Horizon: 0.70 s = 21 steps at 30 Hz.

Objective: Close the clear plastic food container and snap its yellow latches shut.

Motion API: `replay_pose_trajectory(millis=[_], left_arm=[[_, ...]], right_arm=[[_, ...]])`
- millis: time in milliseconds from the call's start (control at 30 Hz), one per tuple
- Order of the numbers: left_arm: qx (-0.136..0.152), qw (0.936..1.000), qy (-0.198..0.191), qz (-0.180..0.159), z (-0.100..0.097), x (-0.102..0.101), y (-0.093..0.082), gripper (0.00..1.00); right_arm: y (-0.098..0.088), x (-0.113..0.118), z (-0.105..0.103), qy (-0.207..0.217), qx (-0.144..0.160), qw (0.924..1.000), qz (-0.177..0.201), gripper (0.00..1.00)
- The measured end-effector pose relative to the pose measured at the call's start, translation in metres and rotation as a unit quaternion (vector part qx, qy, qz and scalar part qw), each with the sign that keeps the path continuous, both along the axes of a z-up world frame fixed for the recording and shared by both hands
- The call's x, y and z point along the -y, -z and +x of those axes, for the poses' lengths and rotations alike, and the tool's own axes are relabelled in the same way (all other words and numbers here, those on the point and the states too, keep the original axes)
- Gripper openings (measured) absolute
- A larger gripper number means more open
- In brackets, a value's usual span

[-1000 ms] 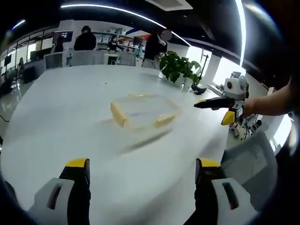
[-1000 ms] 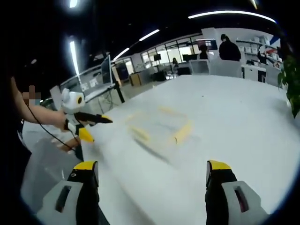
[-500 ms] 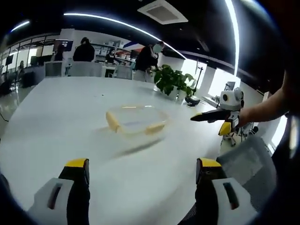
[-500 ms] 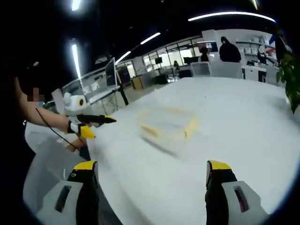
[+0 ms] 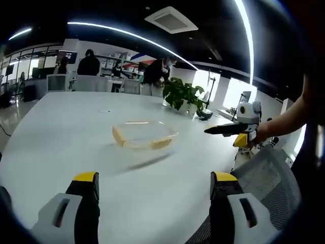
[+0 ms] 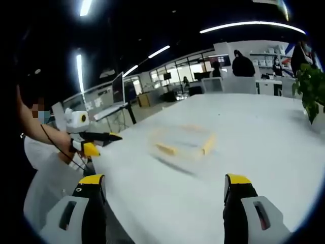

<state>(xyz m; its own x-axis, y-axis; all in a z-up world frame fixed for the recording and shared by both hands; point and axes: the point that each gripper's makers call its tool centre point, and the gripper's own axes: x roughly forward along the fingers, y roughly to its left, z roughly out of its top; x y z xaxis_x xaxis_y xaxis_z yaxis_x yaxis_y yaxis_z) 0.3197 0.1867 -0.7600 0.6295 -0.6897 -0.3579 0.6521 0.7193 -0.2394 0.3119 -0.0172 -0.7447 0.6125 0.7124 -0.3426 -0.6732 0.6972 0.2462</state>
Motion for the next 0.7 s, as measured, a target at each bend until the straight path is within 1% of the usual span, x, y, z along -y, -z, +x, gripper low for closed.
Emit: replay_pose_trajectory(millis=[100, 167, 200, 267, 333, 400, 500, 600, 700], left_arm=[[0.003, 1.0000, 0.004, 0.003, -0.0003, 0.0008, -0.0002, 0.91], [0.006, 1.0000, 0.003, 0.002, 0.0001, 0.0011, -0.0013, 0.90], [0.012, 0.9999, 0.003, 0.002, 0.0006, 0.0015, -0.0028, 0.90], [0.009, 1.0000, 0.002, -0.002, 0.0005, 0.0026, -0.0033, 0.91], [0.013, 0.9999, 0.003, 0.003, 0.0000, 0.0036, -0.0033, 0.91], [0.010, 0.9999, 0.005, 0.003, -0.0017, 0.0047, -0.0022, 0.91], [0.008, 0.9999, 0.009, 0.009, -0.0050, 0.0058, -0.0001, 0.90], [0.008, 0.9999, 0.009, 0.005, -0.0055, 0.0063, -0.0010, 0.90], [0.007, 0.9998, 0.013, 0.010, -0.0071, 0.0086, -0.0005, 0.90]], right_arm=[[-0.0010, -0.0005, -0.0009, 0.003, 0.001, 1.0000, 0.004, 0.98], [-0.0003, 0.0003, -0.0009, 0.004, 0.004, 1.0000, 0.000, 0.98], [-0.0004, 0.0010, -0.0007, 0.006, 0.005, 1.0000, 0.000, 0.98], [-0.0012, 0.0023, 0.0002, 0.011, 0.007, 0.9999, 0.000, 0.98], [-0.0013, 0.0032, 0.0005, 0.014, 0.005, 0.9999, 0.002, 0.98], [-0.0007, 0.0042, 0.0008, 0.016, 0.008, 0.9998, 0.001, 0.98], [0.0007, 0.0026, -0.0011, 0.016, 0.003, 0.9999, 0.000, 0.98], [0.0041, 0.0030, -0.0008, 0.020, 0.000, 0.9998, 0.001, 0.97], [0.0055, 0.0029, -0.0007, 0.025, -0.003, 0.9997, -0.002, 0.97]])
